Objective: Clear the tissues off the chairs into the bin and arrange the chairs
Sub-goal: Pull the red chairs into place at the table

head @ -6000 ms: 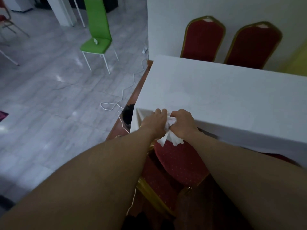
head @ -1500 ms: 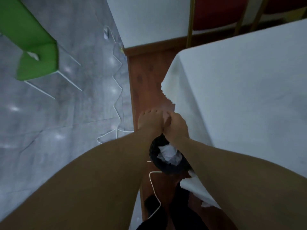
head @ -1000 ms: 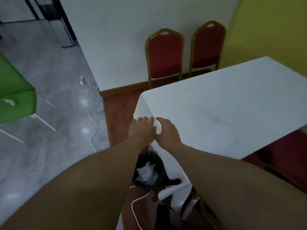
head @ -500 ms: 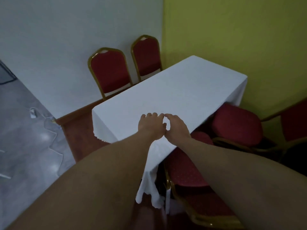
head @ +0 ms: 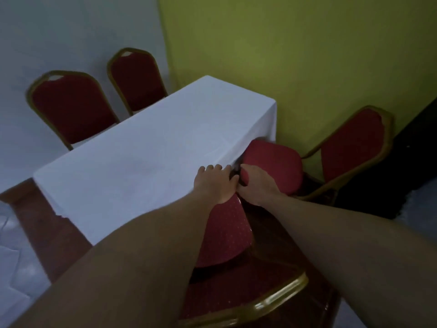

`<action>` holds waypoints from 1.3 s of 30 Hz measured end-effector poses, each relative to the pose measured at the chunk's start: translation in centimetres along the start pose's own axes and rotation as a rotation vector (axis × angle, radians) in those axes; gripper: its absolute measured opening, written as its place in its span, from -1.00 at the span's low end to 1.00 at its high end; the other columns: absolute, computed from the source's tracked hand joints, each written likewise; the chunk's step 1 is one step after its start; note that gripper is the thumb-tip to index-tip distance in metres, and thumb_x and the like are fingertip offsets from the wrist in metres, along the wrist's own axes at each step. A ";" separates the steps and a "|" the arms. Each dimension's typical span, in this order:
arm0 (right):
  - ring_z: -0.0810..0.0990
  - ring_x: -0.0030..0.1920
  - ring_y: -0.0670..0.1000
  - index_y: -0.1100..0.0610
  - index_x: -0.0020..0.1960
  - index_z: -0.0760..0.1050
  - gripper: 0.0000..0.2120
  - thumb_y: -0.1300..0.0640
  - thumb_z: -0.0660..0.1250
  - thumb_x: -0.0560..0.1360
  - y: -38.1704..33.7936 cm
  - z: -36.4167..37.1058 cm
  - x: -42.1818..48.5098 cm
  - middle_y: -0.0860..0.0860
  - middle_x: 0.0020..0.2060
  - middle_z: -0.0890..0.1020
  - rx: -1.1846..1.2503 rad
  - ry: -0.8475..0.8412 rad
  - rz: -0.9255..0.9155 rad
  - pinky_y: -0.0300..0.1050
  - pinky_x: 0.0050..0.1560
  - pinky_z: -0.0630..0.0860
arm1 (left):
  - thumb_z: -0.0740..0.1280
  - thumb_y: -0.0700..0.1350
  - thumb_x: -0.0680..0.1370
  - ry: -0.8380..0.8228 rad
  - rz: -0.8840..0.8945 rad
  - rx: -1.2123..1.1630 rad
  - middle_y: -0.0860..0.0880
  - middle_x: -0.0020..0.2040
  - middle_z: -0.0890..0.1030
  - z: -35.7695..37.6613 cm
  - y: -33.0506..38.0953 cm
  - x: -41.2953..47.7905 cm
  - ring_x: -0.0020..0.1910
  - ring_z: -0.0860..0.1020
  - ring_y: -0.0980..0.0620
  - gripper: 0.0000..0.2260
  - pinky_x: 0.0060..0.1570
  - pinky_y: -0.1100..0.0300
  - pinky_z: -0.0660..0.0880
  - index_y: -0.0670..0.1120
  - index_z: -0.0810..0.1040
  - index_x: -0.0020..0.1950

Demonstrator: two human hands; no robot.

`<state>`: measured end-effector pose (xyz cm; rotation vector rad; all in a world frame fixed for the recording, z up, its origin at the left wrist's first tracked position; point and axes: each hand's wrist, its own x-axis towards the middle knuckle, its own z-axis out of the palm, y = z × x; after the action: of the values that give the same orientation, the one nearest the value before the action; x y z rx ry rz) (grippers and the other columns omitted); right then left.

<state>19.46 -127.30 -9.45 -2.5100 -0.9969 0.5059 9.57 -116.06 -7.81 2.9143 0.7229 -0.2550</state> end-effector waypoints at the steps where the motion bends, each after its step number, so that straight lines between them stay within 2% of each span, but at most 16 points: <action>1: 0.58 0.11 0.13 0.02 0.13 0.46 -0.51 -0.28 0.15 0.37 0.7 -0.9 -0.4 0.03 0.09 0.59 -0.016 -0.012 0.012 0.18 0.09 0.54 | -0.08 0.20 0.66 -0.008 0.018 0.007 -0.12 0.41 0.46 0.1 1.0 0.3 0.38 0.40 -0.16 -0.46 0.36 -0.09 0.27 -0.02 0.26 0.54; 5: 0.48 0.30 0.17 0.10 0.34 0.42 -0.55 -0.08 0.26 0.51 1.9 -4.1 -1.7 0.09 0.29 0.52 -0.017 0.029 0.053 0.19 0.29 0.43 | -0.07 0.21 0.65 -0.015 0.074 0.020 -0.13 0.42 0.45 -0.4 4.0 2.8 0.38 0.41 -0.17 -0.45 0.38 -0.11 0.27 -0.03 0.24 0.55; 10: 0.53 0.21 0.10 -0.09 0.27 0.43 -0.46 -0.31 0.07 0.40 6.4 -4.3 -0.2 -0.04 0.21 0.56 0.009 0.051 0.153 0.20 0.21 0.48 | -0.05 0.22 0.64 -0.020 0.160 0.015 -0.14 0.38 0.49 -0.3 7.7 5.9 0.36 0.41 -0.18 -0.47 0.38 -0.14 0.26 -0.02 0.33 0.48; 13: 0.48 0.30 0.11 -0.07 0.37 0.39 -0.41 -0.31 0.14 0.42 8.0 -5.8 -0.6 -0.02 0.30 0.51 0.011 0.068 0.188 0.22 0.28 0.43 | -0.06 0.22 0.64 -0.035 0.193 0.025 -0.14 0.39 0.47 -0.2 9.9 7.2 0.37 0.41 -0.18 -0.47 0.39 -0.14 0.25 -0.04 0.33 0.48; 16: 0.37 0.42 0.14 -0.02 0.51 0.25 -0.33 -0.27 0.25 0.48 9.9 -7.3 0.0 0.03 0.44 0.39 -0.006 0.061 0.197 0.20 0.39 0.33 | -0.06 0.22 0.64 -0.043 0.183 0.034 -0.15 0.40 0.46 -0.1 11.9 8.5 0.37 0.40 -0.18 -0.46 0.40 -0.14 0.24 -0.05 0.32 0.49; 21: 0.26 0.50 0.13 0.03 0.57 0.16 -0.29 -0.20 0.28 0.52 14.8 -9.6 3.6 0.06 0.52 0.29 -0.059 0.035 0.147 0.21 0.44 0.26 | -0.06 0.21 0.64 -0.047 0.116 0.027 -0.17 0.44 0.42 -0.1 16.0 12.5 0.41 0.37 -0.20 -0.44 0.40 -0.16 0.23 -0.06 0.27 0.53; 26: 0.25 0.51 0.11 0.01 0.57 0.15 -0.35 -0.12 0.23 0.54 21.7 -12.8 7.5 0.04 0.53 0.28 -0.063 0.000 0.111 0.21 0.45 0.27 | -0.08 0.20 0.65 -0.081 0.063 0.002 -0.18 0.51 0.33 0.7 22.4 17.4 0.47 0.31 -0.20 -0.43 0.45 -0.16 0.19 -0.07 0.17 0.59; 31: 0.27 0.50 0.12 0.00 0.57 0.15 -0.34 -0.14 0.22 0.53 29.2 -16.0 9.9 0.04 0.53 0.28 -0.097 -0.046 0.122 0.23 0.41 0.30 | -0.05 0.20 0.65 -0.094 0.034 -0.047 -0.19 0.51 0.34 0.7 29.5 22.1 0.46 0.32 -0.22 -0.43 0.44 -0.15 0.20 -0.08 0.19 0.58; 39: 0.34 0.45 0.13 0.00 0.54 0.23 -0.37 -0.16 0.25 0.53 34.9 -18.9 13.7 0.03 0.48 0.36 -0.094 -0.017 0.085 0.18 0.37 0.36 | -0.07 0.23 0.63 -0.143 -0.029 -0.054 -0.16 0.54 0.30 1.5 33.5 27.0 0.48 0.30 -0.22 -0.40 0.44 -0.18 0.21 -0.04 0.16 0.60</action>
<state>57.34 -145.21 -12.43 -2.6451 -0.9436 0.5174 48.74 -133.52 -11.70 2.8012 0.7375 -0.4354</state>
